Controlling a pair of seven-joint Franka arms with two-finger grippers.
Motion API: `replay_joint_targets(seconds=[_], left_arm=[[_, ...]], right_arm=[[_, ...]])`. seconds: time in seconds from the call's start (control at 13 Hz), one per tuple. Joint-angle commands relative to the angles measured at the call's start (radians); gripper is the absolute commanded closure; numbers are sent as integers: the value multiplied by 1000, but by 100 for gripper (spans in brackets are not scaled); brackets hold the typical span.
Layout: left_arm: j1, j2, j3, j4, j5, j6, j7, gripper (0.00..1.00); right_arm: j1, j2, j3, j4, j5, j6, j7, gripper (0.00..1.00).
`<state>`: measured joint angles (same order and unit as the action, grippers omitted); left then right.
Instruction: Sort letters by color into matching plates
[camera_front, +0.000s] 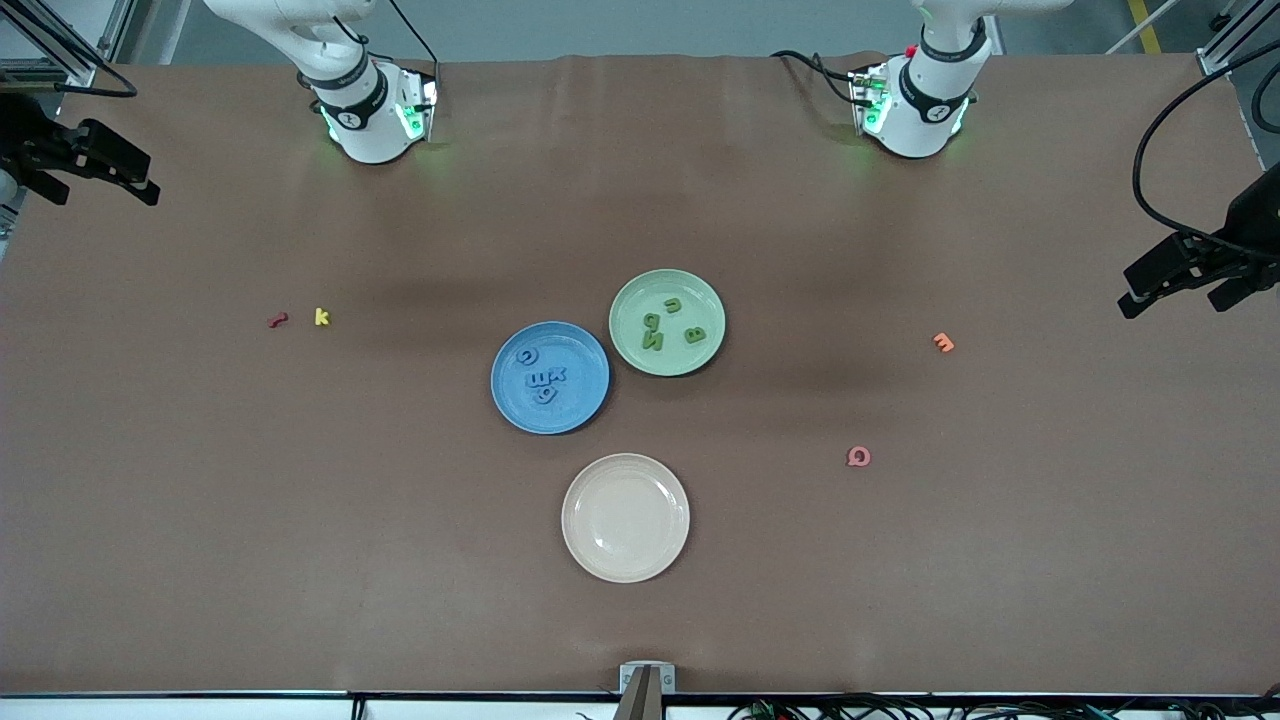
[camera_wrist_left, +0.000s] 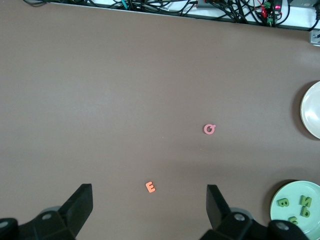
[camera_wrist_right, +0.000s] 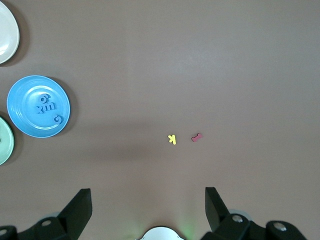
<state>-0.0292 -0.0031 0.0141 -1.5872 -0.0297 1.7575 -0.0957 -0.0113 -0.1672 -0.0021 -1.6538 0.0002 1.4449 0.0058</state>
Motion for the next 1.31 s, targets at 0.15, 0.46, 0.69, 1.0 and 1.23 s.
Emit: replay_joint_targets(seconds=[0.15,0.46,0.69,1.0,1.23], left_arm=[[-8,-18,-34,27,-9,-26,8,0],[-9,-14,-36,32,-9,-29,8,0],[-9,-18,-36,32,-13,-29,8,0],[-9,-18,-36,32,-12,-32,8,0],[-9,-18,-36,32,-13,-32,8,0]], right_arm=[[8,-14,-7,-8,-6,-3,-12,0],[4,-14,-7,-8,-6,-3,-12,0],[5,-14,-7,-8,-6,-3,-12,0],[5,-14,-7,-8,-6,-3,-12,0],[5,-14,-7,-8,-6,-3,-12,0]])
